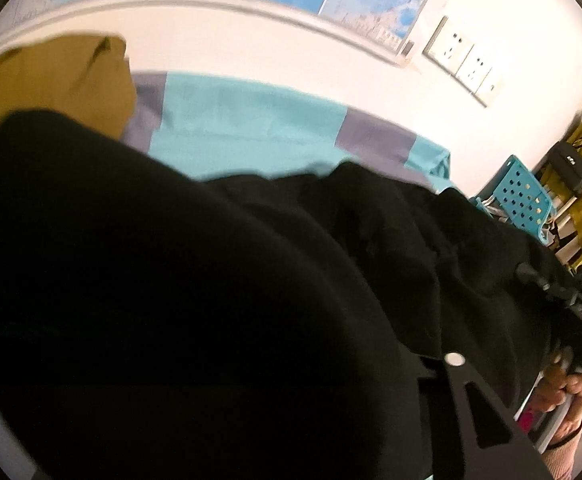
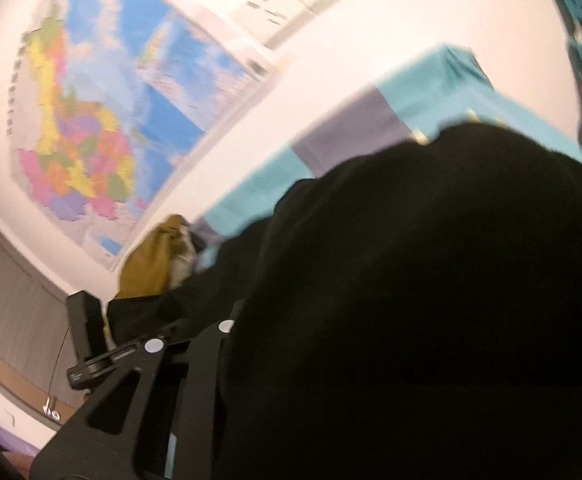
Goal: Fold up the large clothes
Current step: 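Carry the black bundle with both grippers toward the olive-green stack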
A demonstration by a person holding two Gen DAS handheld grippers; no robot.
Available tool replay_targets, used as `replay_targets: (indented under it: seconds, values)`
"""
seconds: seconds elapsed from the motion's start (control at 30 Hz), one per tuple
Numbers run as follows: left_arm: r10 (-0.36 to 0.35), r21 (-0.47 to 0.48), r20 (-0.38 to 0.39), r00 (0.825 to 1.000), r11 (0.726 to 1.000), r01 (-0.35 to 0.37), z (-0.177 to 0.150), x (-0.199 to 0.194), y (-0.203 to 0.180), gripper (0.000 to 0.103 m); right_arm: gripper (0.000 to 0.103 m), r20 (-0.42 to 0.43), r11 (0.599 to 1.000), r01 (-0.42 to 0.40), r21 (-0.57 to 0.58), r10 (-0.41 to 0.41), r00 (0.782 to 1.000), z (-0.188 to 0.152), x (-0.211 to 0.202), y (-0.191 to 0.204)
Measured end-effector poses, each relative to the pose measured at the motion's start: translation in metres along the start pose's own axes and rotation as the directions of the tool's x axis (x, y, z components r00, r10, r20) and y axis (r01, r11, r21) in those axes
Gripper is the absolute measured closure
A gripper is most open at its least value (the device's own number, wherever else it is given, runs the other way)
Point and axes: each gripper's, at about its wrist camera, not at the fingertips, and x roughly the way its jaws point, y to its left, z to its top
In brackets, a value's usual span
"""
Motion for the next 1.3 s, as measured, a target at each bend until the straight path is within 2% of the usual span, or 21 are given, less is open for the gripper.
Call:
replay_targets:
  seconds: [0.13, 0.3, 0.4, 0.5, 0.53, 0.7, 0.8, 0.87, 0.93, 1.0, 1.03, 1.1, 1.13, 1.17, 1.2, 1.23, 1.3]
  values:
    - [-0.031, 0.019, 0.053, 0.998, 0.999, 0.030, 0.032, -0.035, 0.000, 0.074, 0.082, 0.026, 0.997, -0.031, -0.076, 0.033, 0.999, 0.025, -0.012, 0.043]
    - [0.005, 0.091, 0.169, 0.986, 0.996, -0.021, 0.073, -0.093, -0.004, 0.075, 0.083, 0.071, 0.973, -0.075, -0.219, 0.093, 0.993, 0.061, -0.018, 0.115]
    - [0.028, 0.097, 0.261, 0.965, 0.994, -0.055, 0.102, -0.134, 0.006, 0.075, 0.083, 0.099, 0.954, -0.105, -0.281, 0.138, 0.986, 0.080, -0.008, 0.155]
    - [0.065, 0.069, 0.339, 0.939, 0.993, -0.093, 0.132, -0.173, 0.026, 0.075, 0.083, 0.123, 0.924, -0.177, -0.340, 0.231, 0.965, 0.103, 0.003, 0.197]
    - [0.087, 0.046, 0.363, 0.928, 0.993, -0.111, 0.143, -0.186, 0.038, 0.075, 0.083, 0.117, 0.907, -0.225, -0.357, 0.282, 0.952, 0.110, 0.014, 0.218]
    - [0.226, -0.054, 0.438, 0.870, 0.973, -0.225, 0.184, -0.237, 0.093, 0.075, 0.083, 0.076, 0.852, -0.348, -0.391, 0.407, 0.910, 0.128, 0.072, 0.294]
    - [0.318, -0.129, 0.475, 0.820, 0.948, -0.292, 0.203, -0.271, 0.147, 0.075, 0.083, 0.048, 0.813, -0.418, -0.405, 0.476, 0.878, 0.129, 0.118, 0.339]
    - [0.364, -0.180, 0.501, 0.786, 0.931, -0.316, 0.205, -0.290, 0.184, 0.075, 0.083, 0.022, 0.785, -0.465, -0.409, 0.518, 0.855, 0.117, 0.152, 0.363]
    - [0.435, -0.251, 0.518, 0.736, 0.900, -0.355, 0.197, -0.300, 0.233, 0.074, 0.083, -0.030, 0.767, -0.504, -0.398, 0.538, 0.842, 0.095, 0.192, 0.378]
    - [0.495, -0.324, 0.500, 0.711, 0.868, -0.376, 0.179, -0.292, 0.280, 0.072, 0.082, -0.128, 0.770, -0.528, -0.357, 0.520, 0.845, 0.061, 0.246, 0.381]
    - [0.525, -0.353, 0.461, 0.715, 0.848, -0.395, 0.168, -0.279, 0.306, 0.072, 0.081, -0.173, 0.783, -0.534, -0.321, 0.505, 0.845, 0.047, 0.265, 0.377]
    - [0.555, -0.408, 0.351, 0.754, 0.816, -0.410, 0.145, -0.247, 0.354, 0.072, 0.078, -0.317, 0.828, -0.503, -0.250, 0.420, 0.850, 0.005, 0.319, 0.362]
    - [0.568, -0.448, 0.253, 0.783, 0.786, -0.425, 0.130, -0.224, 0.381, 0.073, 0.075, -0.369, 0.848, -0.478, -0.230, 0.378, 0.849, -0.010, 0.335, 0.355]
    - [0.557, -0.484, 0.181, 0.810, 0.768, -0.420, 0.113, -0.204, 0.403, 0.073, 0.072, -0.415, 0.863, -0.460, -0.209, 0.347, 0.841, -0.024, 0.347, 0.346]
    - [0.549, -0.497, 0.153, 0.822, 0.761, -0.416, 0.102, -0.193, 0.415, 0.073, 0.071, -0.436, 0.869, -0.452, -0.200, 0.334, 0.836, -0.033, 0.352, 0.338]
    - [0.540, -0.510, 0.140, 0.830, 0.758, -0.408, 0.090, -0.185, 0.425, 0.068, 0.069, -0.435, 0.870, -0.447, -0.209, 0.327, 0.839, -0.036, 0.349, 0.330]
    - [0.511, -0.524, 0.184, 0.840, 0.774, -0.356, 0.076, -0.189, 0.431, 0.066, 0.058, -0.428, 0.862, -0.468, -0.196, 0.355, 0.831, -0.032, 0.337, 0.320]
